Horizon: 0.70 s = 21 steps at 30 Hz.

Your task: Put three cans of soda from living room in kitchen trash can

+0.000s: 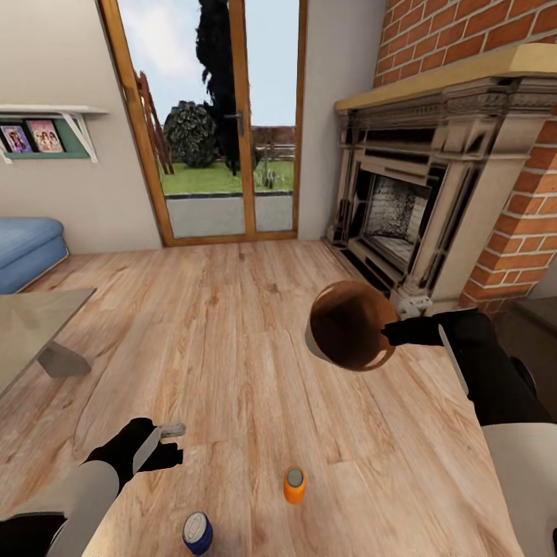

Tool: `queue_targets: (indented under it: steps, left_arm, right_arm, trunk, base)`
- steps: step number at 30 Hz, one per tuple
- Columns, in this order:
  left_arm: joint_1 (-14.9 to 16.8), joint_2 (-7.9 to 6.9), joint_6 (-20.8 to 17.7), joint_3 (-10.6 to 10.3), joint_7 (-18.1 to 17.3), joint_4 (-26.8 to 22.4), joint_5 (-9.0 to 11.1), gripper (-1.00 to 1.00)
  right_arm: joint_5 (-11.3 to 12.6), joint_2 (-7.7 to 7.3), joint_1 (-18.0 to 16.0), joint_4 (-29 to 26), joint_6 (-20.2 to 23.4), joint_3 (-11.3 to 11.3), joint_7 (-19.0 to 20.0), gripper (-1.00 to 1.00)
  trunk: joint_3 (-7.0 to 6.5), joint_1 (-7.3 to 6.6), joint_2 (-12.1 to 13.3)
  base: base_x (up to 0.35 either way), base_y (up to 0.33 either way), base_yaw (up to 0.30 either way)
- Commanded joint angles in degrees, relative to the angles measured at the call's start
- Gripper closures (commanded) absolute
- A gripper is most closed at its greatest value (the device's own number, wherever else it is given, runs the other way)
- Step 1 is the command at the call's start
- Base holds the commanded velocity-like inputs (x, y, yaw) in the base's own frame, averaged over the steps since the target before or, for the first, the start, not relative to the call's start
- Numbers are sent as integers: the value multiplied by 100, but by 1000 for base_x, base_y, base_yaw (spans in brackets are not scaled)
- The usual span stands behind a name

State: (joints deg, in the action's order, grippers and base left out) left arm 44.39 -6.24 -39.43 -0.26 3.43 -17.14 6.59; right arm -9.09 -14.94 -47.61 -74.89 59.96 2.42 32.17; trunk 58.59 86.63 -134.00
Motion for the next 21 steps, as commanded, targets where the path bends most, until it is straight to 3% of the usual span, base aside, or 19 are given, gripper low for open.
queue_targets:
  steps: [1, 21]
  left_arm:
    - [0, 0, 2, 0, 0, 0, 0, -100]
    - [-44, 0, 5, 0, -3, 2, -1, -100]
  right_arm:
    - [91, 0, 14, -14, 4, -5, 22, 100]
    - [91, -8, 94, -43, 4, -5, 35, 100]
  trunk:
    - [17, 22, -42]
    - [376, 461, -844]
  base:
    - [0, 0, 0]
    - [0, 0, 0]
